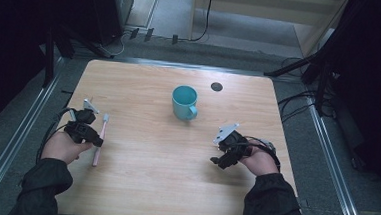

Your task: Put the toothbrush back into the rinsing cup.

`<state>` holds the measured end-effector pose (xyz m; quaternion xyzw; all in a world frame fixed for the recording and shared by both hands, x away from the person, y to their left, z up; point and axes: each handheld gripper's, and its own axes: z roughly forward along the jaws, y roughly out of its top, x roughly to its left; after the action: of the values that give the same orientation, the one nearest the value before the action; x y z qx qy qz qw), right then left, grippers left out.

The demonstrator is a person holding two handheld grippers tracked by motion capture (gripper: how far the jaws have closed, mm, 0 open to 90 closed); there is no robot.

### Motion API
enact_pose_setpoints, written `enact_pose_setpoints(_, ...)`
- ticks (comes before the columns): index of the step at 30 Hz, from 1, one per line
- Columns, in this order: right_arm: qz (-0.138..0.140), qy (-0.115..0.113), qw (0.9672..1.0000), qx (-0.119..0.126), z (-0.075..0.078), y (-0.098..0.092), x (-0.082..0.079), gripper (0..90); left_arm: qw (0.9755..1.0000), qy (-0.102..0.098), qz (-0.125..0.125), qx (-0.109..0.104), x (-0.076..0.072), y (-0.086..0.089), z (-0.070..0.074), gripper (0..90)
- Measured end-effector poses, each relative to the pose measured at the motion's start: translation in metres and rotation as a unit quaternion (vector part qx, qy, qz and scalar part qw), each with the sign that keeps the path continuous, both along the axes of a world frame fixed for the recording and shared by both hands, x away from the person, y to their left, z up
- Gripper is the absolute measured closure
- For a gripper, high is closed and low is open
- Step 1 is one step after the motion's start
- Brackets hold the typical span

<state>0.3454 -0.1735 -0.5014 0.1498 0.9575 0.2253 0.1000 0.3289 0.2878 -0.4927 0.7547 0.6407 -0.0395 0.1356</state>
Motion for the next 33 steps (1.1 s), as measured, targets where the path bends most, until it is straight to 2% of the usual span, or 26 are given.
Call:
enact_pose_setpoints(2, -0.001, 0.001, 1.0, 0.0, 0.0, 0.0, 0.0, 20.3, 0.9999, 0.0, 0.013, 0.002, 0.005, 0.003, -0.002, 80.2)
enact_pose_setpoints(6, -0.001, 0.0, 1.0, -0.001, -0.001, -0.001, -0.001, 20.3, 0.9994, 0.011, 0.031, 0.01, 0.009, 0.006, -0.006, 77.8)
enact_pose_setpoints(11, -0.004, -0.002, 1.0, -0.003, -0.001, -0.003, -0.003, 20.3, 0.9988, 0.01, 0.043, 0.02, 0.013, 0.006, -0.007, 75.2)
enact_pose_setpoints(18, -0.008, 0.0, 1.0, -0.003, -0.001, -0.006, -0.004, 20.3, 0.9989, 0.009, 0.04, 0.023, 0.016, 0.002, -0.008, 73.3)
enact_pose_setpoints(19, -0.009, -0.001, 1.0, -0.003, -0.001, -0.007, -0.005, 20.3, 0.9988, 0.015, 0.039, 0.025, 0.018, 0.002, -0.009, 73.2)
enact_pose_setpoints(25, -0.012, 0.0, 0.9999, -0.002, -0.001, -0.009, -0.006, 20.3, 0.9987, 0.02, 0.038, 0.029, 0.021, 0.0, -0.014, 71.5)
enact_pose_setpoints(33, -0.019, 0.001, 0.9998, -0.002, -0.001, -0.013, -0.008, 20.3, 0.9988, 0.02, 0.033, 0.031, 0.023, -0.002, -0.015, 73.2)
